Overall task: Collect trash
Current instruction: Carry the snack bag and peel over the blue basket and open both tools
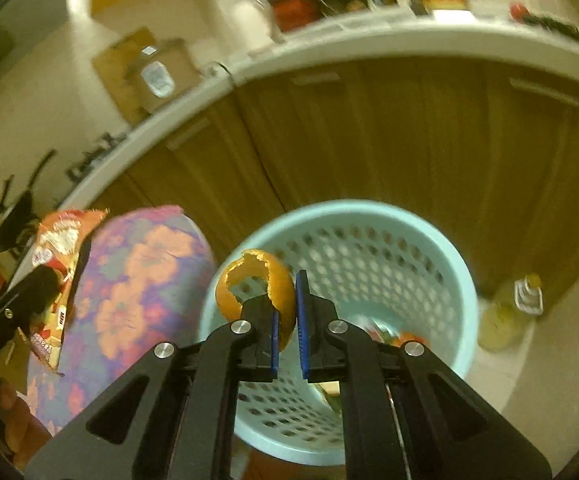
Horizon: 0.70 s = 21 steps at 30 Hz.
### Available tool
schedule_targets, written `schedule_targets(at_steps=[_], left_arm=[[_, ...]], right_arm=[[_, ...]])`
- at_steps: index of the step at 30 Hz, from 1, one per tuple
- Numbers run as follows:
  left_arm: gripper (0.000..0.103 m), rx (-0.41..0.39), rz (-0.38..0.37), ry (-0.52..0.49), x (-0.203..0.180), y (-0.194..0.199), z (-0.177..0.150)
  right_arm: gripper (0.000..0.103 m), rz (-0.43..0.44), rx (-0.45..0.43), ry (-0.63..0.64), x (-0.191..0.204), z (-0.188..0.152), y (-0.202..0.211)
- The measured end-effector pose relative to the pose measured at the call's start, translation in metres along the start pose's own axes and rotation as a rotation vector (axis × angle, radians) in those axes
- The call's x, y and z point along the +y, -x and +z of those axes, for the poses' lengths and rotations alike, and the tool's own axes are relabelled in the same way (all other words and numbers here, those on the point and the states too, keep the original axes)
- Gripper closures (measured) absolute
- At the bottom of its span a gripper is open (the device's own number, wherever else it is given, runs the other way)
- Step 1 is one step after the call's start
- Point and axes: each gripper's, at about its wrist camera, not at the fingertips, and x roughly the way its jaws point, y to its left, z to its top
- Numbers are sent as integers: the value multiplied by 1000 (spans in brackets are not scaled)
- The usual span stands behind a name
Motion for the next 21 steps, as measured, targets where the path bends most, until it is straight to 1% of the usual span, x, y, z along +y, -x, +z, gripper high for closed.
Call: schedule_targets(at_steps=[2,5,9,13,14,15,17,18,19,20,21], left_arm=[[65,38,-3,-3,-5,-18,-1],[65,86,11,-13,-9,-40,-6],[64,132,21,-17,-8,-58,-12],[63,159,20,-12,-5,-66,-14],[61,163,26,-16,-6,-67,-14],[58,167,28,-19,-7,-68,-12],[49,174,33,-20,-7,-68,-13],[48,173,33,-18,-7,-66,-14],[47,171,31,-15,-6,-64,-14],[46,170,30,-11,-6,-63,-14],[46,168,28,-6,-4,-61,-13]], right_arm=[[98,-26,46,-6,-5,-5,-12],[98,-35,83,-14,-11,-9,-25],[97,-55,127,-26,-14,-9,-36],[97,-57,181,-48,-21,-12,-42],[96,-59,197,-54,-24,-13,-44],[92,-62,209,-56,-24,-13,-44],[83,-76,235,-48,-23,-15,-46],[70,-81,243,-40,-22,-16,-45],[50,-87,241,-30,-21,-17,-43],[45,-92,230,-19,-19,-18,-39],[44,-96,213,1,-16,-18,-34]])
